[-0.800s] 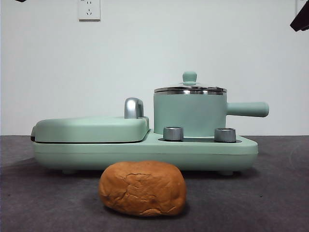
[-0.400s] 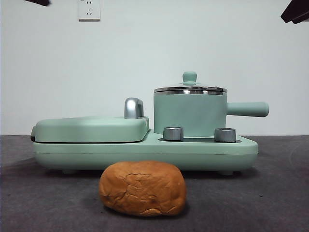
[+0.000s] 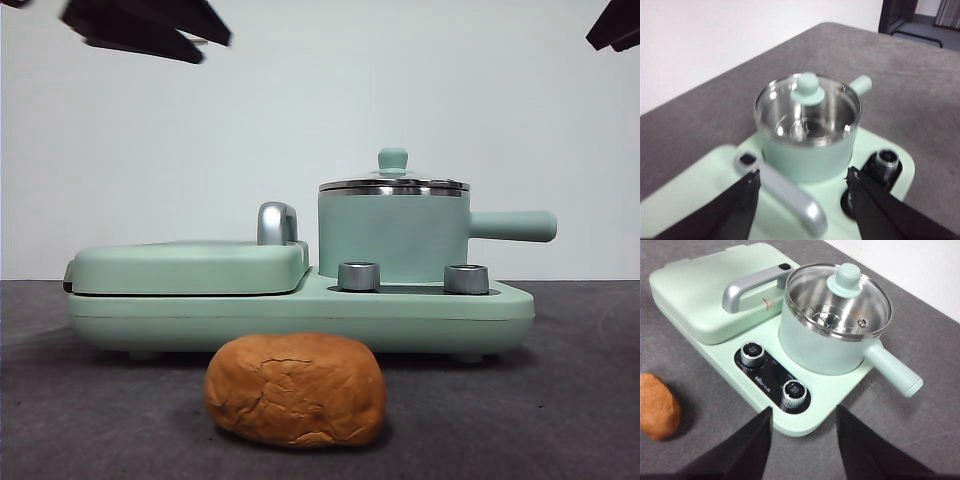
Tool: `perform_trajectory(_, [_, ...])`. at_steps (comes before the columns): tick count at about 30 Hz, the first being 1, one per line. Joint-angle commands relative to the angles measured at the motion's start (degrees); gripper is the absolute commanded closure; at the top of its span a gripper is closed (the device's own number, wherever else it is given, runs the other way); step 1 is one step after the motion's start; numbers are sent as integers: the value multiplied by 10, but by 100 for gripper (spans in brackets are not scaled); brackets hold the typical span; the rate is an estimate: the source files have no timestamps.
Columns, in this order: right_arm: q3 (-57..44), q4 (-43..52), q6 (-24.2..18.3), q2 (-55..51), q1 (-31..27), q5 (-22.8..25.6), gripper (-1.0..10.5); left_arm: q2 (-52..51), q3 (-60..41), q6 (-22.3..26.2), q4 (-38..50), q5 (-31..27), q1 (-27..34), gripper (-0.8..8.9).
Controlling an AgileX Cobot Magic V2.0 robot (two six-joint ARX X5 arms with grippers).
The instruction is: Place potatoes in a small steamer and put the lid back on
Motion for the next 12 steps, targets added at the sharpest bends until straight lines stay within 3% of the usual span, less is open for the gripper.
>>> perform_trajectory(1, [9,9,9,2,3,0,743,40,26,-6,38,-2,-17,535])
perform_trajectory(12, [9,14,12,2,3,0,743,209,167,-6,52,-17,-67,535])
